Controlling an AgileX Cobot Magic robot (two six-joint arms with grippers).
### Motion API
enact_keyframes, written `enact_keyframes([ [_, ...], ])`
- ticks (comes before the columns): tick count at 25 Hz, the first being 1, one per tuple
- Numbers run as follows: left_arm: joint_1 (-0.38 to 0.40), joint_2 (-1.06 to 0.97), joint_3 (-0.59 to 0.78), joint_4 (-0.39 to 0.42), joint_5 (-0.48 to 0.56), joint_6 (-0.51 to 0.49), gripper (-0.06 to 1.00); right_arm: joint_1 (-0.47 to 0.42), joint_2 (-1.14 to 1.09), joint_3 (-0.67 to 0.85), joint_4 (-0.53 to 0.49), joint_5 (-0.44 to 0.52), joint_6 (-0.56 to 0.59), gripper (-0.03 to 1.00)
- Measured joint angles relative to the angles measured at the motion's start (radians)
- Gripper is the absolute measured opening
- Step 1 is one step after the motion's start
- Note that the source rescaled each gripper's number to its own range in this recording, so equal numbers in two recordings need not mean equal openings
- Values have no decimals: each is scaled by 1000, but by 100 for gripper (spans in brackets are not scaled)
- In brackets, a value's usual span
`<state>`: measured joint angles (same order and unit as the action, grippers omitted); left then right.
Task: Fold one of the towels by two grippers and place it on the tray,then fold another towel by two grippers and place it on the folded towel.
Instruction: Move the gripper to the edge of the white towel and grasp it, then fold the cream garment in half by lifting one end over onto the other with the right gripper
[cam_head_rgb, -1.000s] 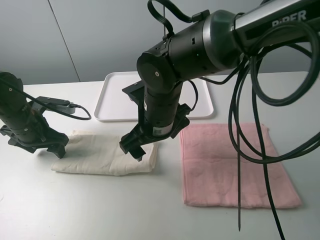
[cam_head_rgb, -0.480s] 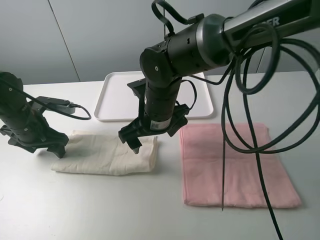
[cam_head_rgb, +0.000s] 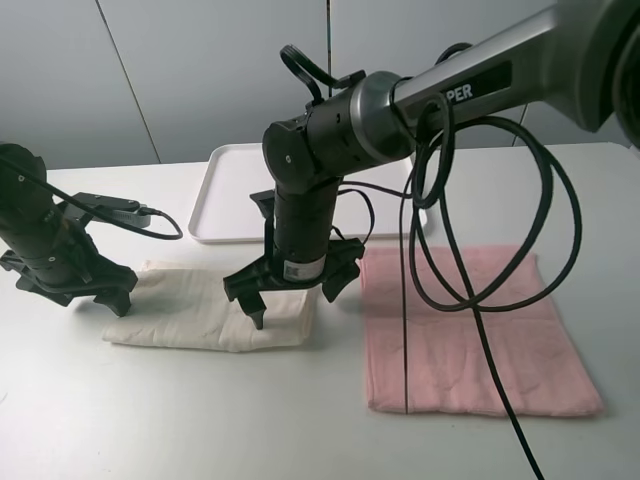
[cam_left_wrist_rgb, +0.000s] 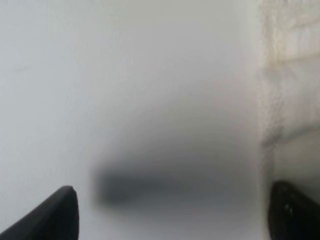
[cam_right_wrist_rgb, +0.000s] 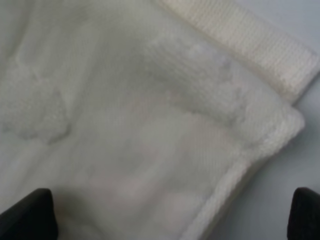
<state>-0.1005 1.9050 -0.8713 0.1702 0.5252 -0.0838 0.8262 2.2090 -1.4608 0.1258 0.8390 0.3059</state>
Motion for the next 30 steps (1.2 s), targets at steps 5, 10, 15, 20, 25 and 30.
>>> enact_keyframes([
  [5,0,0,0,0,0,0,99,0,29,-4,20,-4,6,100],
  [10,0,0,0,0,0,0,99,0,35,-10,42,-19,8,95],
  [15,0,0,0,0,0,0,99,0,37,-10,32,-30,8,72],
  [20,0,0,0,0,0,0,99,5,41,-10,21,-57,8,26],
  [25,0,0,0,0,0,0,99,41,41,-10,-33,-73,8,4],
  [30,0,0,0,0,4,0,99,54,39,-10,-55,-77,8,4],
])
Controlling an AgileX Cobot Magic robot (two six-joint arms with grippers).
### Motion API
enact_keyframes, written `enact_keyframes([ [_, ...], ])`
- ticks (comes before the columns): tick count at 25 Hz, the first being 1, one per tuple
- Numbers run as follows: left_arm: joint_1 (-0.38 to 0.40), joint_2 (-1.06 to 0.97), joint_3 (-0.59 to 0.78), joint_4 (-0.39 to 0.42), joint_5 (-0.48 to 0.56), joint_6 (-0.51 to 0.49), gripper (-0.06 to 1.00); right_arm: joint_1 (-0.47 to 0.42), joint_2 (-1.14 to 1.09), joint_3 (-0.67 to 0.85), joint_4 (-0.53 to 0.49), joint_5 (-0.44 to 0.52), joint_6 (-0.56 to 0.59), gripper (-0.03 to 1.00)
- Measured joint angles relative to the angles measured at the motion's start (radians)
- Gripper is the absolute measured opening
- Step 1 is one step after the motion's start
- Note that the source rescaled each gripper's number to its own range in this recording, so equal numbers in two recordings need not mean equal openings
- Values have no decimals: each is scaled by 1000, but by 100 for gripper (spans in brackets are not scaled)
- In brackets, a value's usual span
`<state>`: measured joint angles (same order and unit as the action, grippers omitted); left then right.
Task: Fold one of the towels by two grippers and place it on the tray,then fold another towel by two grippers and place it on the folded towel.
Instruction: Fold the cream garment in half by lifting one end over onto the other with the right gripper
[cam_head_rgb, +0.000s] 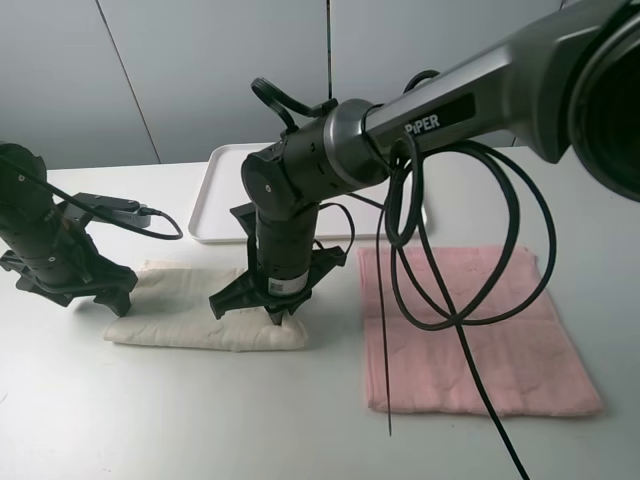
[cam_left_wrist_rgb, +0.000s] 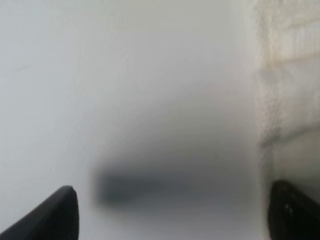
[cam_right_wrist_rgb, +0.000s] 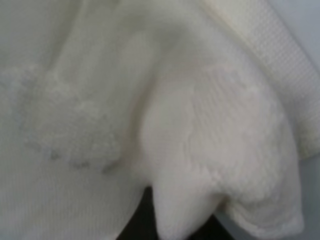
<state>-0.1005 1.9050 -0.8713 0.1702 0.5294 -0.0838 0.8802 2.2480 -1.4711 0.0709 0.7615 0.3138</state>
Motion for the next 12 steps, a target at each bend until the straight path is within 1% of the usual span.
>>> enact_keyframes([
  [8,0,0,0,0,4,0,99,3,-87,0,-26,18,0,4],
  [12,0,0,0,0,6,-2,99,4,-130,0,-23,23,-3,4],
])
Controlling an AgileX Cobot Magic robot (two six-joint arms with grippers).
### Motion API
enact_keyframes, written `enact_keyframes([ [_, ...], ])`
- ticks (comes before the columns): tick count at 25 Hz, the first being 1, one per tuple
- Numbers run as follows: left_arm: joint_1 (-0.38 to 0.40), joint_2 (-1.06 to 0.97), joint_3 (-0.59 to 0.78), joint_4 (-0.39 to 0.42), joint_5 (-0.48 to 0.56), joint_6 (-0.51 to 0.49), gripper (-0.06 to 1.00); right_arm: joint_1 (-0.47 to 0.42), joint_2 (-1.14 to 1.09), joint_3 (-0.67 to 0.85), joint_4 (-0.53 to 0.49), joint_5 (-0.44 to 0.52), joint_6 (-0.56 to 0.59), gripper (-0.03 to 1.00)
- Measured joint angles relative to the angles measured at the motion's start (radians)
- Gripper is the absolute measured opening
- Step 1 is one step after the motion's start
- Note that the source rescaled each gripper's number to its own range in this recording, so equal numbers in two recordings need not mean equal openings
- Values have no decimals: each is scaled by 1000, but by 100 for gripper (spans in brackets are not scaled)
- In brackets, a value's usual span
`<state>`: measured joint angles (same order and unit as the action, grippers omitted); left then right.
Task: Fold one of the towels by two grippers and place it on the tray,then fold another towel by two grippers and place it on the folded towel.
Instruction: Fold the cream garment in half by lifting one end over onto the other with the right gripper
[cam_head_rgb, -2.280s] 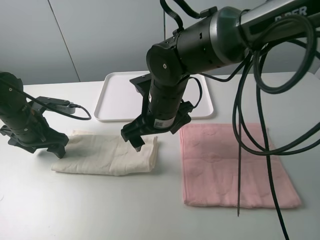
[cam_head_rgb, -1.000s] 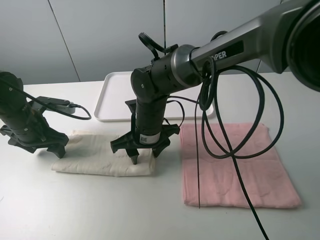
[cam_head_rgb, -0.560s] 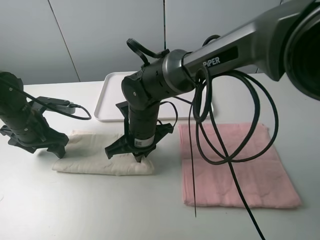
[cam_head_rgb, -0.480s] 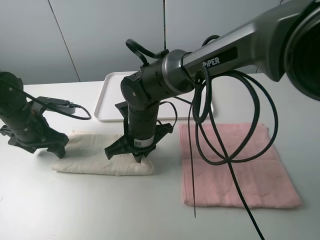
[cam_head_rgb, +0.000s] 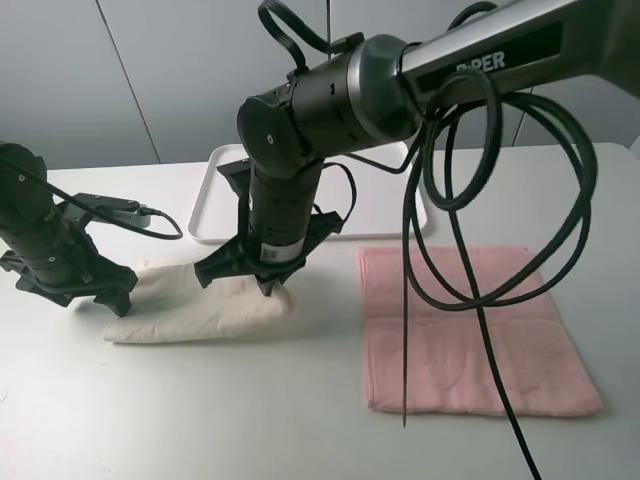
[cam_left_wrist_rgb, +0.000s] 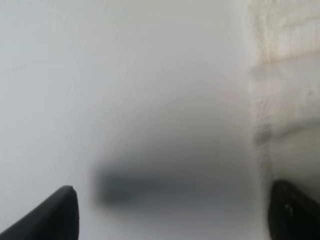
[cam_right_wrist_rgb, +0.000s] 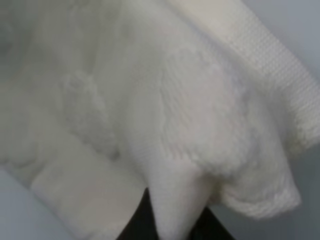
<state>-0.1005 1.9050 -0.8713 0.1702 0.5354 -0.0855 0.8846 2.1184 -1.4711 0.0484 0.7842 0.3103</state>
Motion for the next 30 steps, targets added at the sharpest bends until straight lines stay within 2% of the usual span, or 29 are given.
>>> enact_keyframes([
  [6,0,0,0,0,0,0,99,2,-41,0,81,9,-24,4],
  [12,0,0,0,0,0,0,99,2,-44,0,295,4,-139,4],
  [19,0,0,0,0,0,0,98,2,-18,0,462,-75,-193,4],
  [30,4,0,0,-20,5,-4,98,2,51,0,742,-197,-381,4],
])
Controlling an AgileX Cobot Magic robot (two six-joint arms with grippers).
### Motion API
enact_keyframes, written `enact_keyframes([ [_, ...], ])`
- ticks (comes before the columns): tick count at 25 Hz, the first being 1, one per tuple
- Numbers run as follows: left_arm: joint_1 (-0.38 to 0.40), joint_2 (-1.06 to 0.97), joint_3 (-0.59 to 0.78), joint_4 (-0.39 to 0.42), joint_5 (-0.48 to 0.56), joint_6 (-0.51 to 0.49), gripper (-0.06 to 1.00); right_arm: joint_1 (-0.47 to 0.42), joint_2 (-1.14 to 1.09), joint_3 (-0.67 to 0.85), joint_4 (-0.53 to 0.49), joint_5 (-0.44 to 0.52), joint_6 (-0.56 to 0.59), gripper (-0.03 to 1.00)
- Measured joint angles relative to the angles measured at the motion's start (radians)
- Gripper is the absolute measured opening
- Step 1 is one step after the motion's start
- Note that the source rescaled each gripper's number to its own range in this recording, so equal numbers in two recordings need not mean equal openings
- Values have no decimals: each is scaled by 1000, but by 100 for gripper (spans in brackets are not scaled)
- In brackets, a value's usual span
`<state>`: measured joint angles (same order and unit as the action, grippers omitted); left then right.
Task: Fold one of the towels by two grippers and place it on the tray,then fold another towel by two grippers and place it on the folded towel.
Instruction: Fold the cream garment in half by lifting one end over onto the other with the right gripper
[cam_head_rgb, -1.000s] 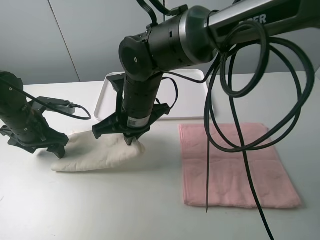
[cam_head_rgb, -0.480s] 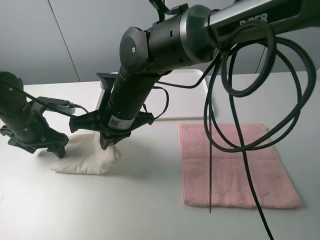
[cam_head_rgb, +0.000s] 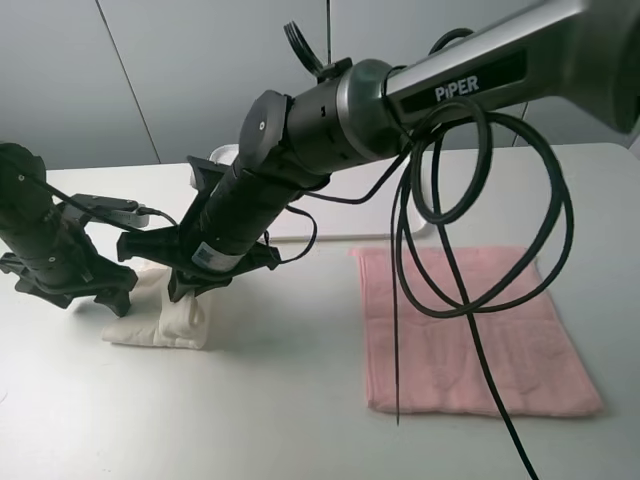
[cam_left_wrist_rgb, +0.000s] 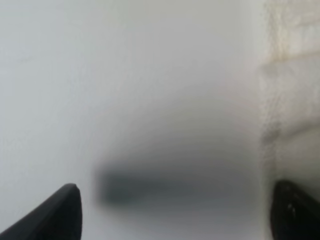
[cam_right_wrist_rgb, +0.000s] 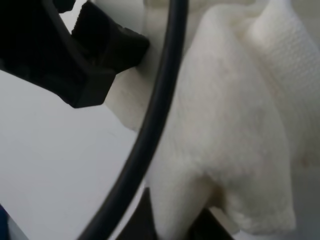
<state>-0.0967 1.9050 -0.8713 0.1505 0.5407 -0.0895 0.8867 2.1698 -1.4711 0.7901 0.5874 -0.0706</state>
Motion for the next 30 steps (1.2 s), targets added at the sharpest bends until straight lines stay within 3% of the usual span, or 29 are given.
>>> enact_keyframes([
  [6,2,0,0,-9,0,-4,98,0,35,0,132,-65,-94,4],
  [13,2,0,0,-11,0,-4,98,0,39,0,192,-140,-114,4],
  [22,2,0,0,-13,0,-2,98,0,43,0,274,-153,-171,4],
  [26,2,0,0,-13,0,0,98,0,77,0,348,-147,-185,4],
  [30,2,0,0,-14,0,3,98,0,104,0,469,-145,-271,4],
])
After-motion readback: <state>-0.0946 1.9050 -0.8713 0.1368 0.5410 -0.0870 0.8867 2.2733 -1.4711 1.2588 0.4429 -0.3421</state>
